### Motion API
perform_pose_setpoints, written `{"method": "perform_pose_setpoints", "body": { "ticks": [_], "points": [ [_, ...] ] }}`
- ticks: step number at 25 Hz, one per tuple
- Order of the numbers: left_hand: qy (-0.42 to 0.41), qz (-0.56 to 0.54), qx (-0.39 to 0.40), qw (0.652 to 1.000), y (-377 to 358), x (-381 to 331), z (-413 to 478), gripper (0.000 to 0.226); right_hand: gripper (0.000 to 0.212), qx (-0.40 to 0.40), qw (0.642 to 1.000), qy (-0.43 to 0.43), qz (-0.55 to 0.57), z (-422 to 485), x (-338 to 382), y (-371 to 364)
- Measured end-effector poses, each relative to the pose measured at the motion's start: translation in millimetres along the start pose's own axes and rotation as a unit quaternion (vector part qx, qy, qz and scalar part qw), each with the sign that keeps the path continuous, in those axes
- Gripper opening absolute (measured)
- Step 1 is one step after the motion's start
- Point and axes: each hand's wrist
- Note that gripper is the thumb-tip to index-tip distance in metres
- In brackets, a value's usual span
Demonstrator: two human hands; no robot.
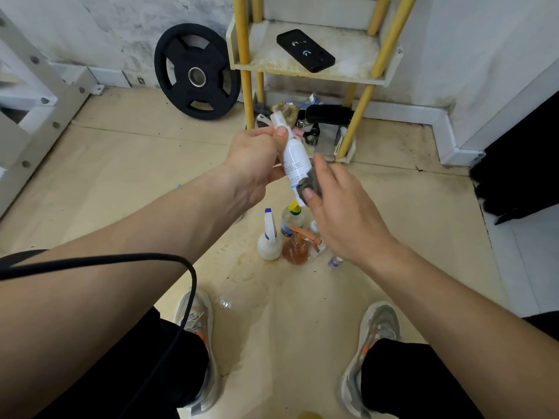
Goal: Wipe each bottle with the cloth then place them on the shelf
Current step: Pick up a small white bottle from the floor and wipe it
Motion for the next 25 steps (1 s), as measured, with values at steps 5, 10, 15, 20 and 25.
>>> {"method": "perform_pose_setpoints", "body": {
  "ticks": [5, 10, 15, 20, 25],
  "points": [
    [0.025, -0.022, 0.014, 0.999, -5, 6, -5, 0.01, 0.058, -0.041, 0.999, -0.016, -0.026, 0, 12, 5],
    [0.062, -0.004, 0.064, 0.996, -4, 7, -5, 0.021, 0.038, -0.025, 0.963, -0.006, 0.269, 16, -9, 17],
    [0.089, 0.078, 0.123, 0.985, 2, 0, -2, 0.026, 0.028, 0.026, 0.86, -0.062, 0.505, 20, -16, 23],
    [0.078, 0.086, 0.129, 0.985, 5, -4, -2, 0.022, 0.026, 0.055, 0.825, -0.051, 0.561, 18, -13, 23],
    [0.056, 0.066, 0.057, 0.995, 4, 3, 0, 0.013, 0.029, 0.008, 0.975, 0.031, 0.22, 12, -15, 10]
  ]
}}
Point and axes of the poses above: each hand's wrist, its own z-axis towards the middle knuckle, its own y-axis out of the back of the hand, x = y × z, and after that the axes turned 10 degrees about x, right-handed
